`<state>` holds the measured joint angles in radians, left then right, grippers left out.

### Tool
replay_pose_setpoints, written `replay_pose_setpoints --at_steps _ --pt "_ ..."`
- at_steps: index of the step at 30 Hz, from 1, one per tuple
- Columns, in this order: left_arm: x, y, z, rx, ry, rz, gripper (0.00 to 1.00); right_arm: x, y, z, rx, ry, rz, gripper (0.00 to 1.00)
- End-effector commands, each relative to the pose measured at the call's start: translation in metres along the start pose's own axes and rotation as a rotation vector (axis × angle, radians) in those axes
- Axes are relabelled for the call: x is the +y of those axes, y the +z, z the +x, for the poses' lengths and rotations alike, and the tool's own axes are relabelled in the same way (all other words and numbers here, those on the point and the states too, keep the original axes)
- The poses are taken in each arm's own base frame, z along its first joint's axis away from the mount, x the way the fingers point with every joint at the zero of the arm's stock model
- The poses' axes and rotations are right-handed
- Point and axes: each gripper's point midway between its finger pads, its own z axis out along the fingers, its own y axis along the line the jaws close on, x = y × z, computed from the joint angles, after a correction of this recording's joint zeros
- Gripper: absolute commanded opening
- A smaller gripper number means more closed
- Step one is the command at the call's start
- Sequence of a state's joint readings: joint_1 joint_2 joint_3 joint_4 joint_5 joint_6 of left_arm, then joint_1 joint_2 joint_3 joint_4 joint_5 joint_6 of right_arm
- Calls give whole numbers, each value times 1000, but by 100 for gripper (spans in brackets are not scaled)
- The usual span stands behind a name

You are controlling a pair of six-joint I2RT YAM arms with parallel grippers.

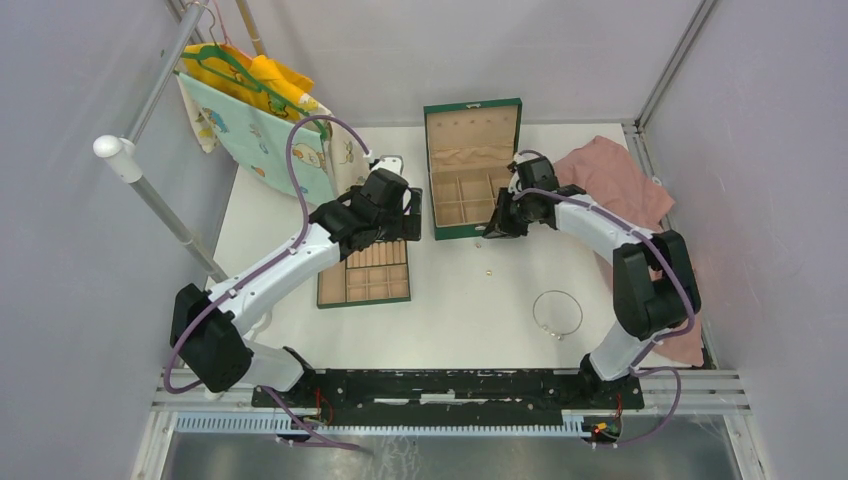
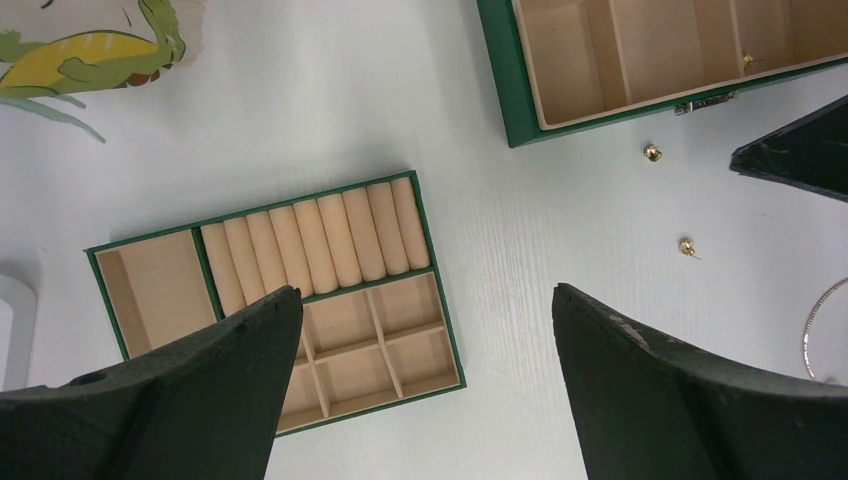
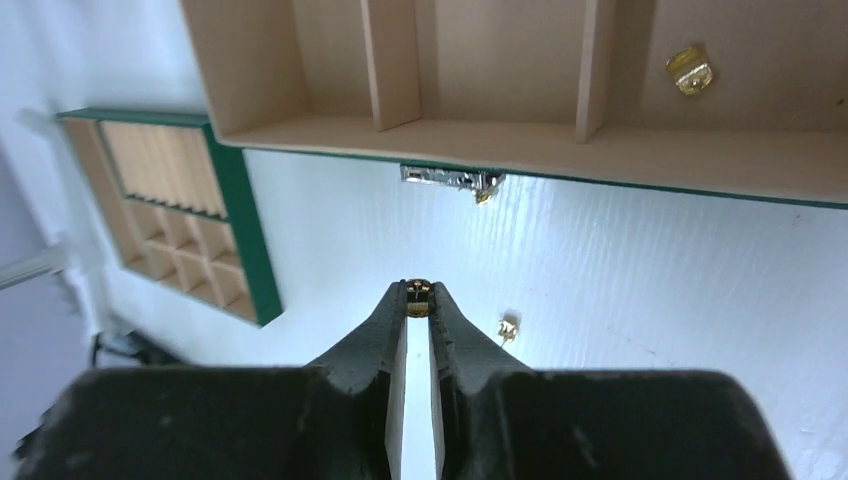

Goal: Organize the mixed jewelry

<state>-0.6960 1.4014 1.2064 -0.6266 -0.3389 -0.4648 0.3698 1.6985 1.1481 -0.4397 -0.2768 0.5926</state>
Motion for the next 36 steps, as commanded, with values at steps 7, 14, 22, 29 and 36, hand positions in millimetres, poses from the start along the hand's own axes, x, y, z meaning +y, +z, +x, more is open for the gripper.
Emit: replay_pose_setpoints --at_steps 7,14,22,29,36 --pt "7 -9 -13 -63 -17 -15 100 50 -65 -18 4 87 -529 17" --pt "9 -8 -10 -57 -17 -27 100 72 -100 -32 -21 91 -774 18" --pt "16 -12 -17 -82 2 -63 100 64 -104 -54 -83 83 -739 19" --pt "15 -11 -15 -73 1 -55 100 41 -81 -84 -167 148 -640 18" --pt "14 -13 -16 -75 3 -48 100 -15 -38 -105 -181 108 -302 18"
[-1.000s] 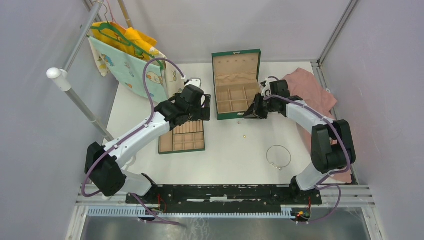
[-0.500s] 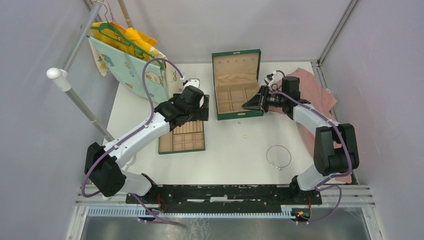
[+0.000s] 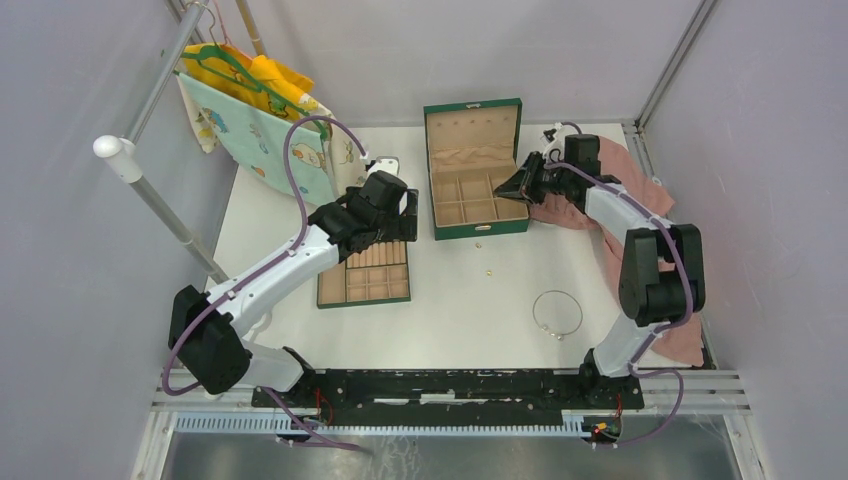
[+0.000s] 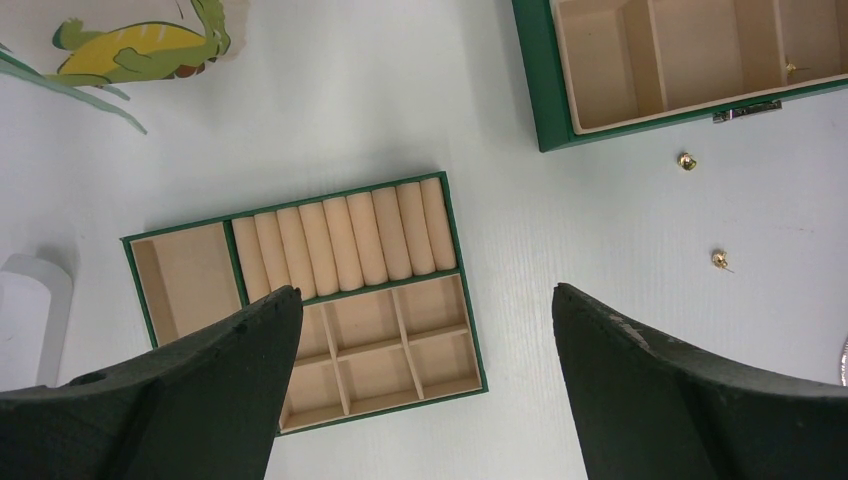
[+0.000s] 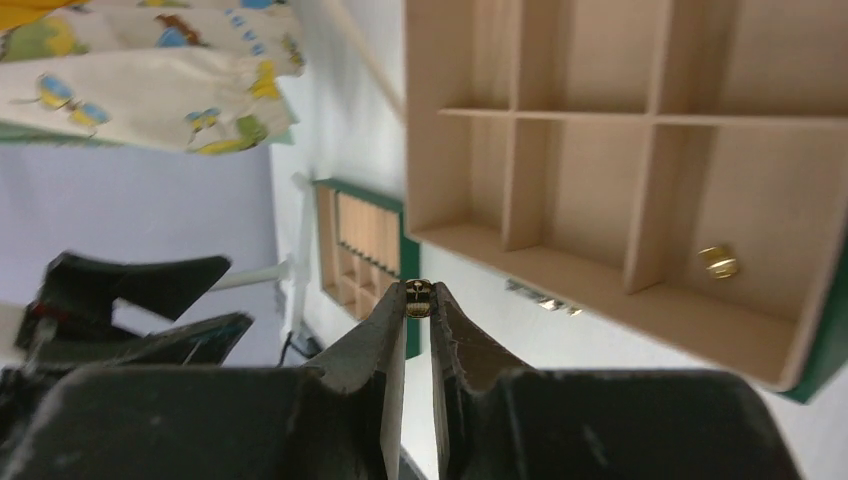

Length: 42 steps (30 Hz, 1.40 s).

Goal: Organize the mixed jewelry

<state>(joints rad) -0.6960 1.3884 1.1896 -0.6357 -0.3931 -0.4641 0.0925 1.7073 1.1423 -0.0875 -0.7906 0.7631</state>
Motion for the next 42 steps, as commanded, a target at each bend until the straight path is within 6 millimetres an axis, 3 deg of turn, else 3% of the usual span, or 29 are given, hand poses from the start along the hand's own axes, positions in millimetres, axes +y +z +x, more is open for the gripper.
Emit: replay_pose_setpoints --at_steps 1,8,15,18,21,26,30,34,39,42 --pt "3 -12 -18 -62 -5 8 100 -38 3 -21 -37 -90 203 18" --pt "-1 -9 -15 -48 -8 18 100 -75 9 -18 -16 -121 339 18" --pt "-4 -6 -17 -51 -5 23 100 -91 18 -23 -28 -120 385 18" --pt "-5 -5 -18 -49 0 26 100 -95 19 -25 -33 -121 404 28" --pt "-6 -4 -19 -49 3 26 100 -95 19 -24 -29 -128 407 41" --pt "-9 -2 -20 -45 8 29 100 -79 6 -31 -72 -195 409 42" --pt "-10 0 -22 -48 8 32 100 -55 -15 -32 -134 -372 450 42" --pt "-15 1 -23 -48 2 50 100 -52 -33 -3 -116 -552 575 46" --pt "-19 3 -25 -46 1 56 100 -71 -30 75 59 -609 625 49" --pt "-19 4 -27 -48 1 54 100 -79 -28 111 107 -598 639 50"
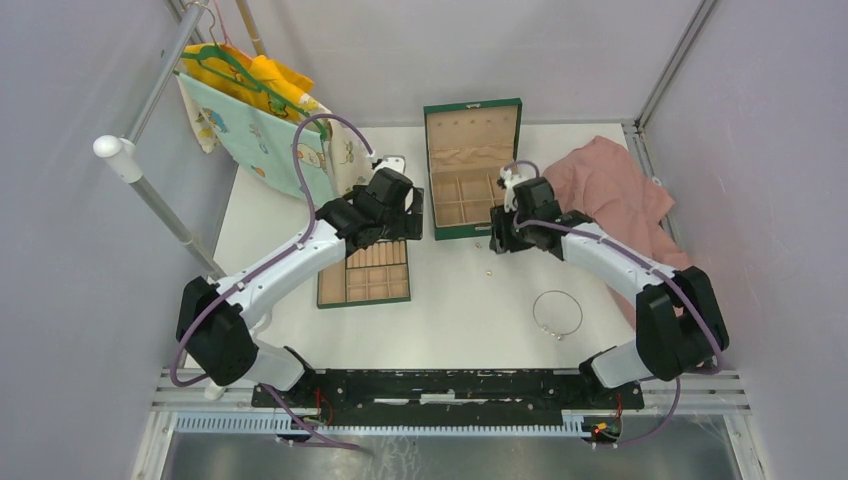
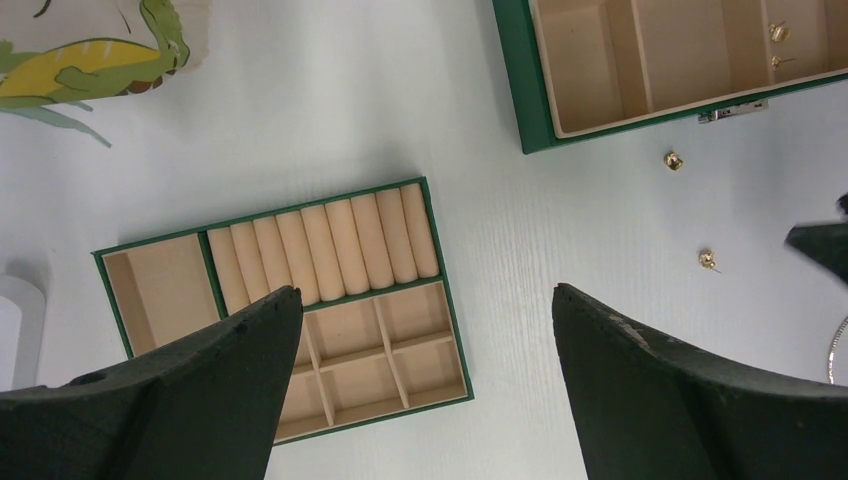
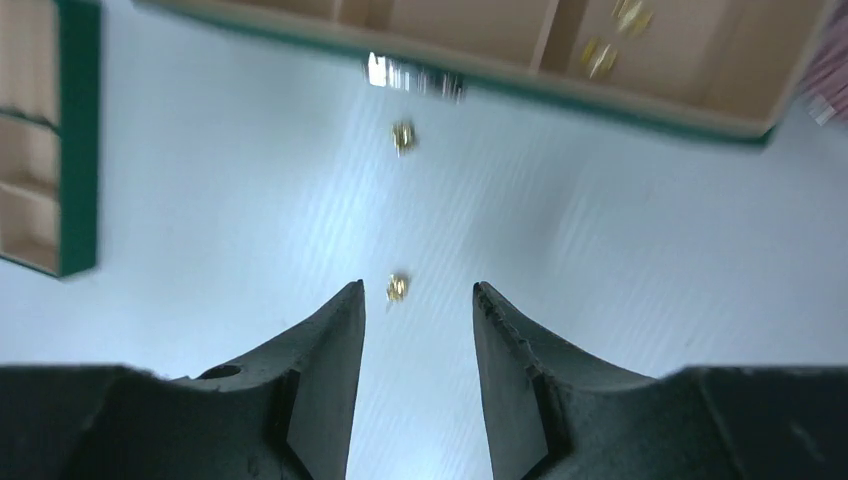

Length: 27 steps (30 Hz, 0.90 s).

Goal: Organize the mixed jewelry

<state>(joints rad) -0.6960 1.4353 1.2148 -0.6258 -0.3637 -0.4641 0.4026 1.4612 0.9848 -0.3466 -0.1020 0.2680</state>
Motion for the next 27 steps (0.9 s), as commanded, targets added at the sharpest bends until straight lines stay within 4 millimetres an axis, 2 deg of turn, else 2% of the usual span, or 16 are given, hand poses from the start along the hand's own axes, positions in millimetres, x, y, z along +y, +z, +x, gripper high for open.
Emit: replay_pose_setpoints --at_steps 1,6,10,13,17,23,27 --pt "-10 -5 -27 -70 1 32 100 -2 4 59 117 -26 73 51" --pt "-12 -1 -24 -52 7 42 100 14 13 80 159 -38 84 52" --pt "-13 -1 -23 -49 9 46 100 24 20 87 165 -51 78 53" --pt "-10 -3 -22 -54 8 40 100 23 26 89 174 -51 109 52" --pt "-8 -5 -22 -58 6 35 100 21 35 89 181 -44 179 45" --pt "-4 -8 -20 -62 5 24 100 21 41 96 187 -32 224 37" --pt "-2 -10 -20 -65 2 21 100 19 44 97 193 -33 240 35"
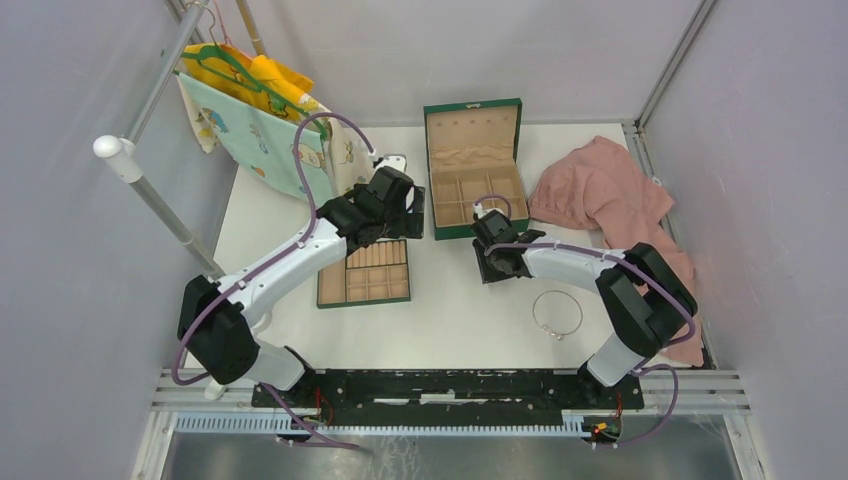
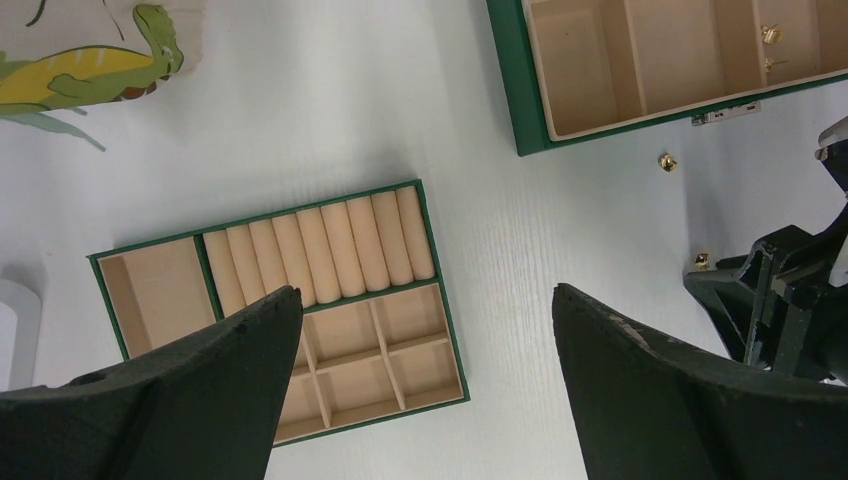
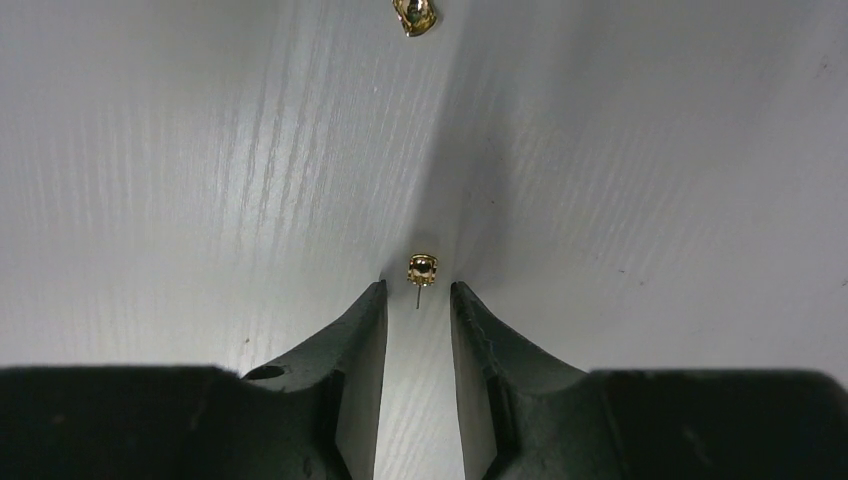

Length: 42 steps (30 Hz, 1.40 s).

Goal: Organize the mixed jewelry

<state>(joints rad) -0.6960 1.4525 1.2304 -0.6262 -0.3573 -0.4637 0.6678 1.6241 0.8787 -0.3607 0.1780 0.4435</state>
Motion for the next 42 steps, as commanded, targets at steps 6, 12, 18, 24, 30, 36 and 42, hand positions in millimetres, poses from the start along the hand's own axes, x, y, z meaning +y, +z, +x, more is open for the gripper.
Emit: replay_pose_setpoints --at_steps 6,12,18,24,30,36,42 --pt "1 -12 -18 -68 4 16 100 -1 9 -12 -21 33 51 31" --pt "1 -12 -18 -69 8 13 100 4 10 -15 -31 64 33 25" --pt "2 -11 -18 -67 11 13 100 6 8 -17 -28 75 29 17" --pt "1 -10 -19 -70 9 15 100 6 3 -20 -38 83 27 14" --pt "0 -8 -18 -65 21 18 100 15 -5 -30 -41 77 -14 10" --pt "1 -10 -19 -69 29 16 100 17 -22 -52 -69 115 -90 11" --pt "6 -13 -18 -74 21 -1 100 38 -62 -98 -151 252 -528 11"
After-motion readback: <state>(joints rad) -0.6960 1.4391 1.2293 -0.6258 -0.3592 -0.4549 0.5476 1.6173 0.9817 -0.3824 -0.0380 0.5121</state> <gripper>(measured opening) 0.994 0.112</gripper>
